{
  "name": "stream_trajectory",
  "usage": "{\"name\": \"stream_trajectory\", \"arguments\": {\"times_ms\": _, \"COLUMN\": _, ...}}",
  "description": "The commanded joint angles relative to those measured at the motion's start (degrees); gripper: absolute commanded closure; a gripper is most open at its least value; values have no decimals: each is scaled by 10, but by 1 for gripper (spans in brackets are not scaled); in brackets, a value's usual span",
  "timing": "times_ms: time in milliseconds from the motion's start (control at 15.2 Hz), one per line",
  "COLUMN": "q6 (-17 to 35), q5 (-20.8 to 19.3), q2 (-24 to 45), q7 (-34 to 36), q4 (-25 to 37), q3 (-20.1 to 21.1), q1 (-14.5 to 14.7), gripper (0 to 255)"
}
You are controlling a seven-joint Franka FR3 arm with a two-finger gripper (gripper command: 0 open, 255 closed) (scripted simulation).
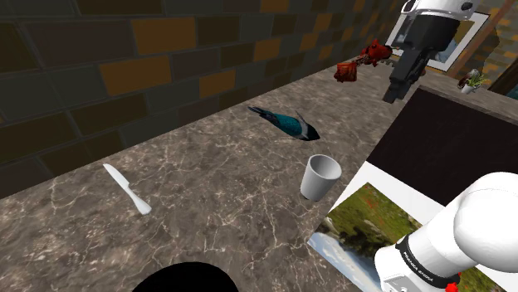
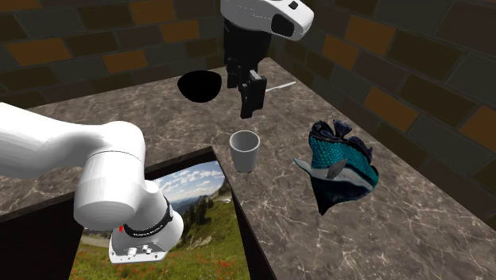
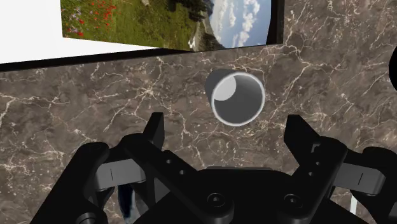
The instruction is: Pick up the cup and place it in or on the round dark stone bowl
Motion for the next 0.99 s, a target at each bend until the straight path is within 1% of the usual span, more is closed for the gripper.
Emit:
{"name": "stream_trajectory", "arguments": {"times_ms": 0, "q6": 0, "q5": 0, "q2": 0, "q7": 0, "q4": 0, "q3": 0, "q1": 0, "gripper": 0}}
{"name": "stream_trajectory", "arguments": {"times_ms": 462, "q6": 150, "q5": 12, "q2": -6, "q7": 14, "q4": -136, "q3": 33, "q1": 5, "gripper": 0}}
{"name": "stream_trajectory", "arguments": {"times_ms": 726, "q6": 245, "q5": 21, "q2": 14, "q7": 23, "q4": -199, "q3": 53, "q1": 10, "gripper": 0}}
{"name": "stream_trajectory", "arguments": {"times_ms": 924, "q6": 321, "q5": 28, "q2": 43, "q7": 29, "q4": -237, "q3": 69, "q1": 16, "gripper": 0}}
